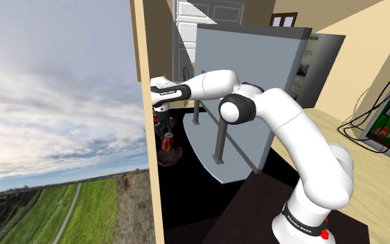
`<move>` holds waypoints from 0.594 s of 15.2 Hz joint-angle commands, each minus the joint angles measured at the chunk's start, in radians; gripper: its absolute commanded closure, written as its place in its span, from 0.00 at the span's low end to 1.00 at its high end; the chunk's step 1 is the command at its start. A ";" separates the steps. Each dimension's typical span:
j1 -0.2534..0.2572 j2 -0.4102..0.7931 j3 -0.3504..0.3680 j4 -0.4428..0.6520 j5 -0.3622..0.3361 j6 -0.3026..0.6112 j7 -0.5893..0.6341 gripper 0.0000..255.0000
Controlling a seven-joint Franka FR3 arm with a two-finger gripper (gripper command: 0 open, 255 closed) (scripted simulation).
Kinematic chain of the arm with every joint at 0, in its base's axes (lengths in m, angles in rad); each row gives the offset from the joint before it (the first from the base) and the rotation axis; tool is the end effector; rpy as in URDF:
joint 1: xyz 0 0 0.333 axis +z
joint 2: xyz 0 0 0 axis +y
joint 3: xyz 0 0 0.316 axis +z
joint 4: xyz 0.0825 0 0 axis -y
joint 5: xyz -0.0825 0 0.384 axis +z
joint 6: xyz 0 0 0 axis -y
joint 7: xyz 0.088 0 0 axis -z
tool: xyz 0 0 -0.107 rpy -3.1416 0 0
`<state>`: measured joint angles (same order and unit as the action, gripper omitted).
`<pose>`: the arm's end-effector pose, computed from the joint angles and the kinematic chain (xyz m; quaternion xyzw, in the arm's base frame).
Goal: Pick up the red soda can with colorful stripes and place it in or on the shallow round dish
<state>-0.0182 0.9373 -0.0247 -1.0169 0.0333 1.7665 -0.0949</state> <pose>0.7567 -0.0233 0.2650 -0.9953 -0.0252 0.0930 0.0120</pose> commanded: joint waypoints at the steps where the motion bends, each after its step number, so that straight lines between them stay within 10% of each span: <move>1: 0.000 0.011 0.000 -0.005 0.000 0.017 0.000 1.00; 9: 0.000 0.015 0.000 -0.007 0.000 0.023 0.000 1.00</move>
<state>-0.0183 0.9528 -0.0245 -1.0240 0.0336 1.7896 -0.0954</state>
